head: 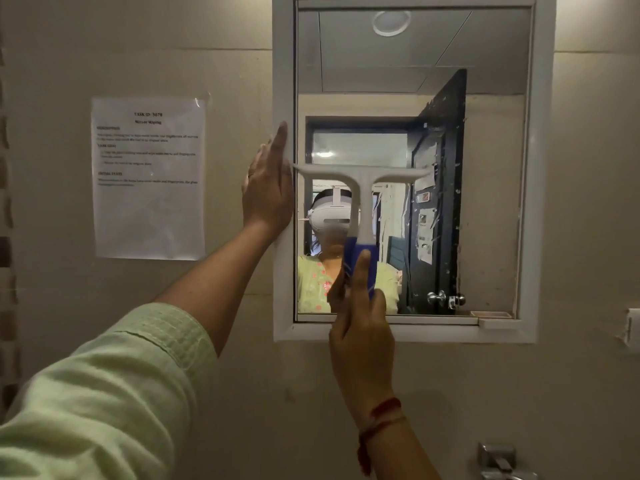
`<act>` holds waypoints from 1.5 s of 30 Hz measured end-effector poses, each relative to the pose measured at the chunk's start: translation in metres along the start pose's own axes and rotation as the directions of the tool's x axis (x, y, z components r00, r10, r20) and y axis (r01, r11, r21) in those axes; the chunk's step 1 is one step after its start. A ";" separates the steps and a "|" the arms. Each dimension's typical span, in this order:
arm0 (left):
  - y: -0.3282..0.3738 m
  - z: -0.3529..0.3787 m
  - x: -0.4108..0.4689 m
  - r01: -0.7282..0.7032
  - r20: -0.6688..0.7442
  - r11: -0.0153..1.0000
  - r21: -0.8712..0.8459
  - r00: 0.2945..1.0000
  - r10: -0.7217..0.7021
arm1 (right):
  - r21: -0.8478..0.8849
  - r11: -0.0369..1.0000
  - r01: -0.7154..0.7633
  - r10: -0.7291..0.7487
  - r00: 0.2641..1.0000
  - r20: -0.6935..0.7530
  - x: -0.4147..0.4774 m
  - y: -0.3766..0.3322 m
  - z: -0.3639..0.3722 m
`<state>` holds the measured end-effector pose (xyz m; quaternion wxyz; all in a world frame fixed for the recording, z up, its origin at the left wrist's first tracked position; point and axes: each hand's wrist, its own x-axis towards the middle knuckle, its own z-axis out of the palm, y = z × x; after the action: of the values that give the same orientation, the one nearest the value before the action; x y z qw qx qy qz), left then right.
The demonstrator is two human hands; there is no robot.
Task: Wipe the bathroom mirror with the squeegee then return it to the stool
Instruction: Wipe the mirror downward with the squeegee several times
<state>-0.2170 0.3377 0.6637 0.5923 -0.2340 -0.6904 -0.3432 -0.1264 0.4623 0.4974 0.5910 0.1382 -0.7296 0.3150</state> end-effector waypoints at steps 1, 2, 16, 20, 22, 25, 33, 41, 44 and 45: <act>0.000 0.000 0.000 0.001 0.000 1.000 -0.013 1.000 -0.001 | 0.010 1.000 -0.011 0.011 1.000 0.016 -0.009 0.000 0.000; 0.000 0.000 0.000 0.003 -0.001 1.000 -0.027 1.000 -0.003 | 0.024 1.000 -0.018 0.017 1.000 0.025 -0.012 -0.001 -0.001; -0.002 0.003 0.000 -0.036 -0.026 0.997 -0.070 0.999 0.035 | 0.013 0.999 -0.030 0.029 0.999 0.040 -0.019 -0.002 -0.006; -0.002 0.004 -0.001 -0.040 -0.036 0.997 -0.070 0.999 0.037 | 0.016 1.000 0.006 -0.005 0.999 -0.046 0.019 -0.007 -0.006; -0.002 0.003 -0.001 -0.042 -0.037 0.997 -0.064 0.999 0.039 | 0.018 1.000 0.023 -0.022 0.998 -0.058 0.037 -0.008 -0.007; -0.003 0.003 -0.001 -0.041 -0.038 0.997 -0.068 0.999 0.038 | -0.006 1.000 0.013 -0.013 1.000 -0.028 0.028 -0.003 -0.006; -0.006 0.006 0.000 -0.042 -0.044 0.997 -0.071 0.998 0.039 | 0.025 1.000 0.001 0.000 1.000 -0.009 -0.006 0.000 -0.008; -0.006 0.006 0.000 -0.047 -0.058 0.997 -0.066 0.997 0.043 | -0.009 1.000 -0.013 0.013 1.000 0.016 -0.008 0.004 -0.008; -0.006 0.006 0.000 -0.053 -0.062 0.997 -0.059 0.997 0.050 | 0.024 0.999 -0.031 0.029 0.998 0.057 -0.034 0.004 -0.007; -0.006 0.006 0.000 -0.052 -0.067 0.997 -0.057 0.997 0.048 | 0.034 0.999 -0.029 0.027 0.999 0.043 -0.031 0.002 -0.008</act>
<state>-0.2252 0.3381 0.6623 0.6159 -0.2571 -0.6543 -0.3558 -0.1134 0.4632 0.4682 0.5686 0.1450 -0.7381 0.3330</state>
